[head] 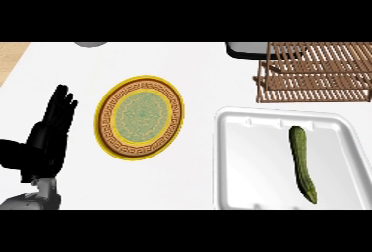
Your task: Pick the lemon from the tray and place it in the tiered shelf
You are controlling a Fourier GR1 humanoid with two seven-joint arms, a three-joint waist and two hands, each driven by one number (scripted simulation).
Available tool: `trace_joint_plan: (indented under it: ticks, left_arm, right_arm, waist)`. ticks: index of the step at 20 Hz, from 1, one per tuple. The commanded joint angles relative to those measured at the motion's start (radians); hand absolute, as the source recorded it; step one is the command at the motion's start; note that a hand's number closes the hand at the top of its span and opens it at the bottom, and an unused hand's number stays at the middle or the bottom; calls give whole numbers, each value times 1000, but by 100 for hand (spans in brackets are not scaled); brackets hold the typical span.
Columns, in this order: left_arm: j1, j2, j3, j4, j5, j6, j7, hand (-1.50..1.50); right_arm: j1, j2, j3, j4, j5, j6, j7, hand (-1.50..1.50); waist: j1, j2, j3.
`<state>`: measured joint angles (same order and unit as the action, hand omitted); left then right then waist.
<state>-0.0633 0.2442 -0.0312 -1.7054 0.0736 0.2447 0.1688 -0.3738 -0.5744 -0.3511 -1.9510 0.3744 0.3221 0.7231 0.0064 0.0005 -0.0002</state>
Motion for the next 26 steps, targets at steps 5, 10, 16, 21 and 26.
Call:
trace_joint_plan:
  ticks: [5,10,16,21,26]
  left_arm:
    - [-42,-41,14,85,-14,-15,-55,0]
    - [-17,-11,32,-25,-11,-40,33,0]
    - [-94,-47,44,119,-44,-35,-46,0]
    - [-37,-44,58,24,-22,-50,12,0]
    - [-51,-48,53,59,-42,-58,-11,0]
  right_arm:
    - [-113,8,-6,377,95,-156,-242,150]
    - [-195,61,55,497,174,-276,-291,150]
    - [-288,54,26,754,164,-361,-468,150]
    - [-368,32,78,926,247,-397,-519,150]
    - [-436,29,-51,1050,105,-404,-551,-150]
  waist:
    - [4,5,0]
    - [9,1,0]
    - [1,3,0]
    - [8,3,0]
    - [5,3,0]
